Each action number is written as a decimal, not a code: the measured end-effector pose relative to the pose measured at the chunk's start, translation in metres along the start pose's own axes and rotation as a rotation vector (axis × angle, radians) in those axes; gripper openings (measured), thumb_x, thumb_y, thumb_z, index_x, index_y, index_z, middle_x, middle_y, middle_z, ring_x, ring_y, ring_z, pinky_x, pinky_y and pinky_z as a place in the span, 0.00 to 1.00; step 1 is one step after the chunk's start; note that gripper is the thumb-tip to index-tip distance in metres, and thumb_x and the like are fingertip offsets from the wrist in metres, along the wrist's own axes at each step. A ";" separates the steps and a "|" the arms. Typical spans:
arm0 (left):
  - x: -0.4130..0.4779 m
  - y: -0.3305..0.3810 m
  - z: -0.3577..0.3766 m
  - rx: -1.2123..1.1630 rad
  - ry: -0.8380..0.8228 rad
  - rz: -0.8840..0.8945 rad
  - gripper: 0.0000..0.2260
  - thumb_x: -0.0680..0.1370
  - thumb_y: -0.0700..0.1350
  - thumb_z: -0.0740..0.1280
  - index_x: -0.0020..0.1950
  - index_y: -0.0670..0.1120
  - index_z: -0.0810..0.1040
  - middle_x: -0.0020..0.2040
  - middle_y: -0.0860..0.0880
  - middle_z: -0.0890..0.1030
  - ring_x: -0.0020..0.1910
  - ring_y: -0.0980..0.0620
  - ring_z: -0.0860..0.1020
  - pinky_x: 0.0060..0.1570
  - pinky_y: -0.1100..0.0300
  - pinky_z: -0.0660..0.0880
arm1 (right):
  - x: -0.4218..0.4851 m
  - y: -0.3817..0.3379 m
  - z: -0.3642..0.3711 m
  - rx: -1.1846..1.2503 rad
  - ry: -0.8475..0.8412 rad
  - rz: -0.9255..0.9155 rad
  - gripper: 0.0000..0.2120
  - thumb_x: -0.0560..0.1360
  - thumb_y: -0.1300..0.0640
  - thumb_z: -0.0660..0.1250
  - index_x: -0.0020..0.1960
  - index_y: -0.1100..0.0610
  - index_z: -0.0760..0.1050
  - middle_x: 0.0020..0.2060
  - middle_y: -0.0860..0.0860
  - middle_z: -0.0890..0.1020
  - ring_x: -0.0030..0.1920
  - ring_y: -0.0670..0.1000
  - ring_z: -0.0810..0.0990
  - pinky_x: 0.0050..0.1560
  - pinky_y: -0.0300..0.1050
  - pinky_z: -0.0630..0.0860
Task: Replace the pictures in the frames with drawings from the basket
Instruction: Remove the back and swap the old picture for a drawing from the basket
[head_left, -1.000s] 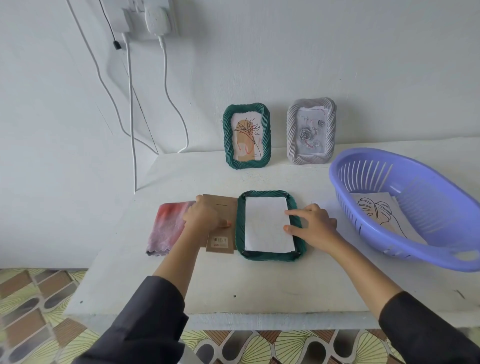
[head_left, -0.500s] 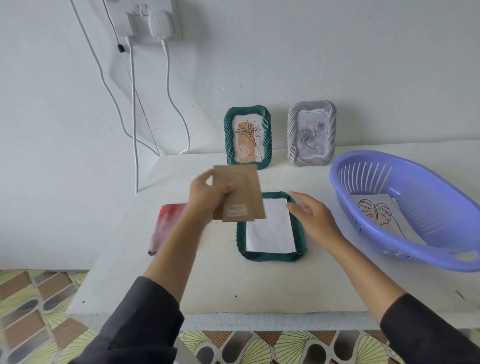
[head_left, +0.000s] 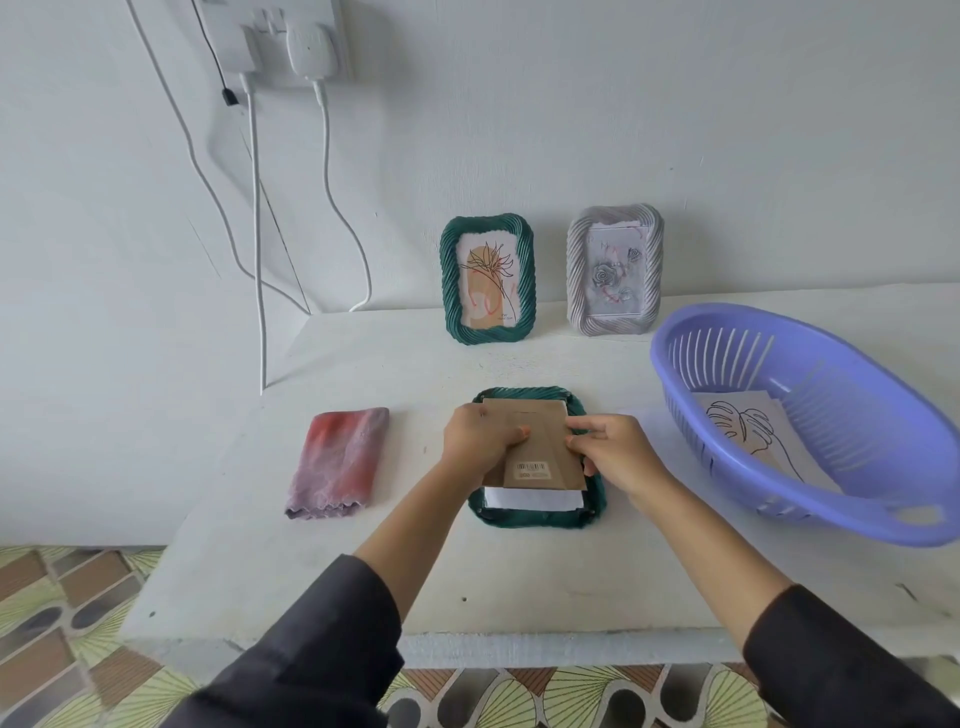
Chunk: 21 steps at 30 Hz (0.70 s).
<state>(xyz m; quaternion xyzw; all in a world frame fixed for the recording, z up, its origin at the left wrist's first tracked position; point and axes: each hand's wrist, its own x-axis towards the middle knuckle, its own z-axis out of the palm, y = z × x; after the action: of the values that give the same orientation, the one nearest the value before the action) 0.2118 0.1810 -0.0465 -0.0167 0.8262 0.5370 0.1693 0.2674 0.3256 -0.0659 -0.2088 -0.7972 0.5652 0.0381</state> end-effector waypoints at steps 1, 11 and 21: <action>0.002 -0.001 0.000 0.010 0.002 0.002 0.14 0.71 0.43 0.74 0.54 0.43 0.77 0.50 0.43 0.81 0.51 0.42 0.81 0.54 0.47 0.79 | 0.001 0.000 0.001 -0.005 0.004 0.002 0.17 0.74 0.65 0.64 0.62 0.62 0.74 0.33 0.52 0.79 0.26 0.50 0.71 0.33 0.38 0.70; 0.011 -0.006 0.005 0.105 -0.009 0.061 0.23 0.71 0.46 0.73 0.63 0.40 0.73 0.57 0.43 0.79 0.55 0.44 0.78 0.56 0.50 0.77 | 0.003 0.001 0.000 -0.011 0.043 0.000 0.17 0.74 0.66 0.64 0.62 0.61 0.75 0.35 0.52 0.79 0.27 0.48 0.70 0.30 0.38 0.68; 0.017 -0.015 0.004 0.422 0.030 0.212 0.21 0.74 0.56 0.66 0.58 0.42 0.77 0.53 0.45 0.80 0.56 0.45 0.77 0.52 0.54 0.76 | 0.005 -0.005 0.000 -0.045 0.050 0.063 0.14 0.72 0.69 0.62 0.55 0.61 0.80 0.27 0.50 0.75 0.26 0.49 0.67 0.31 0.40 0.67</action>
<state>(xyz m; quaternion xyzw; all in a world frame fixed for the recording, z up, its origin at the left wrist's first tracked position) 0.1996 0.1813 -0.0660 0.0977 0.9198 0.3668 0.0993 0.2612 0.3261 -0.0624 -0.2485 -0.8016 0.5426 0.0355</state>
